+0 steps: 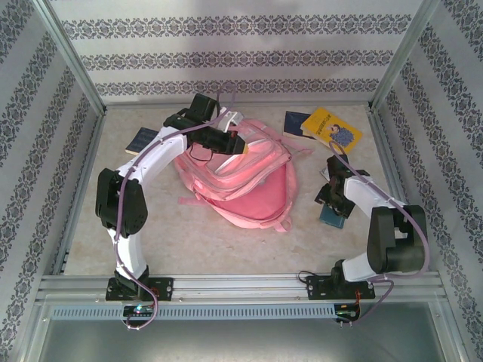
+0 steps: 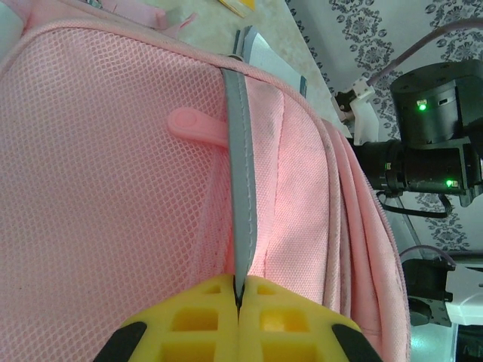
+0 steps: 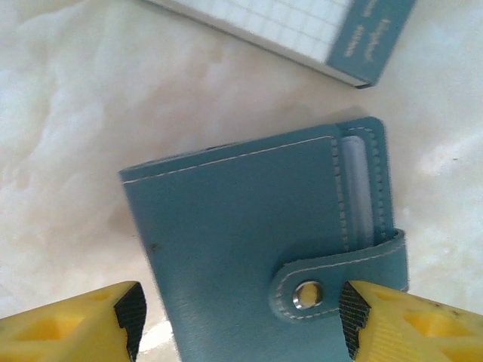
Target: Pack the student bag
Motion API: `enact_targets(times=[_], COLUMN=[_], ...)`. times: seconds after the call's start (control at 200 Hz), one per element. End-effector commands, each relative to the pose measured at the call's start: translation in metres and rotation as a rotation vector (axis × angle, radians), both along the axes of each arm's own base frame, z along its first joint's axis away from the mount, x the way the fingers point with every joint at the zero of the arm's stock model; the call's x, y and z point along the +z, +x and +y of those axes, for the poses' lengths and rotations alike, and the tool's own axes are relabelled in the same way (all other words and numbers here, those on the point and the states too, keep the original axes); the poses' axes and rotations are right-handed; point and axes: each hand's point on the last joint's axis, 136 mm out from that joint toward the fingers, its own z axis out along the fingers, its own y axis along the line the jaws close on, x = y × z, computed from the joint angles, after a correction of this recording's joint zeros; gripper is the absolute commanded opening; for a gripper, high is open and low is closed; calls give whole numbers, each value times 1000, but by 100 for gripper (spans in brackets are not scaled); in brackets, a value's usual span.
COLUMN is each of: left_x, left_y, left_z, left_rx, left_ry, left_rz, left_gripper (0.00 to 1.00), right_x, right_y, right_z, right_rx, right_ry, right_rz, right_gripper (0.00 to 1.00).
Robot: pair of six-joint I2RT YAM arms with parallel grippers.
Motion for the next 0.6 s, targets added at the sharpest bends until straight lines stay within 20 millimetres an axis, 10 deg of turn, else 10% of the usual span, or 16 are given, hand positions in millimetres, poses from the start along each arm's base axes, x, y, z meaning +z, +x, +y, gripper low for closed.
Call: enact_targets(times=[0.0,0.39,0.595], left_x=[36,40,42], left_y=[5,6,7], left_z=[7,11,14], left_rx=[17,23,26], left_ry=[-66,-81,-87], left_rz=[-87,-91,-96], left_gripper=[0,0,0], right_x=[4,-13,-18], right_y=[1,7,8], right_z=[-1,13,13], right_rx=[39,76,87], right_ry=[-64,-81,-95], right_rz=[34,94,118], right_gripper=[69,61,36])
